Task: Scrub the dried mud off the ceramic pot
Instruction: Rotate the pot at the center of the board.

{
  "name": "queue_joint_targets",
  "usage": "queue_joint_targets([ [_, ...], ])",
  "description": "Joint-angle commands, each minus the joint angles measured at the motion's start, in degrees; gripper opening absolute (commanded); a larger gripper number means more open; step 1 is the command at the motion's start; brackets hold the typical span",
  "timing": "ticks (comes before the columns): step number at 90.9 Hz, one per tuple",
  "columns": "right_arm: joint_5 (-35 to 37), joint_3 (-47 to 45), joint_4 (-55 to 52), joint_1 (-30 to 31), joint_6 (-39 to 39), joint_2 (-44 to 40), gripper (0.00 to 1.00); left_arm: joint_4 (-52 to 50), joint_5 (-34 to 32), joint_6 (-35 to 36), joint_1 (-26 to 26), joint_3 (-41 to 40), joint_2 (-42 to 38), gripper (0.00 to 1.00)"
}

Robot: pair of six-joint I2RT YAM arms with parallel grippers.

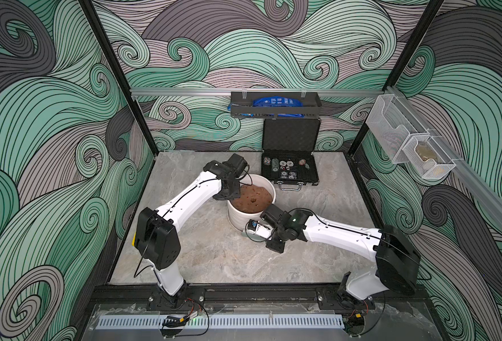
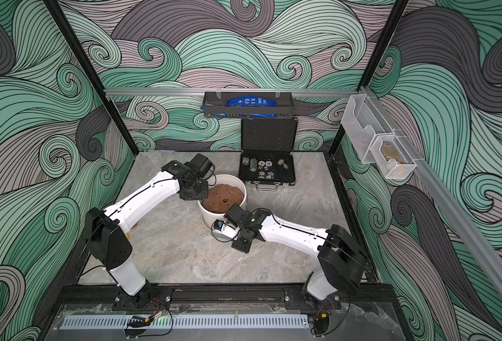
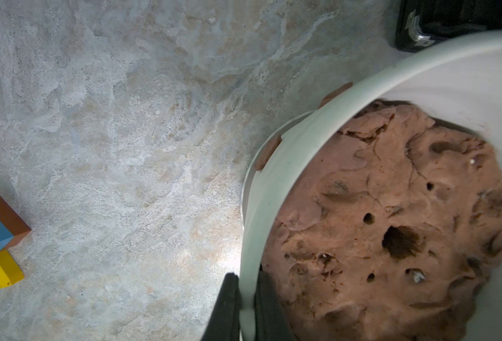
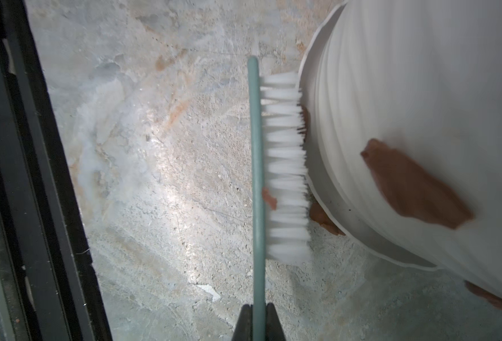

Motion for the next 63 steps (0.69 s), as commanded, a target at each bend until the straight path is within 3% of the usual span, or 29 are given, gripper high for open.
queue_joint_targets([
  [1,-1.9,2.4,1.6,-0.7,-0.4,-2.1,0.00,-1.6,2.8,6.2,-0.2,-0.5,2.8,0.11],
  [21,-2.8,3.9,1.0,-1.7,-1.0,-1.3,0.00,-0.8,2.5,9.8,0.2,-0.5,3.0,0.11],
  [51,-10.4,1.3,2.0,-6.5,-4.7,-8.7,0.00,-0.8,2.9,17.2,1.8,0.5,3.3,0.11],
  [63,-8.6,1.3,1.4,-6.5,-4.9,-7.0,0.00,-1.1,4.8,20.3,2.8,1.4,4.5,0.13],
])
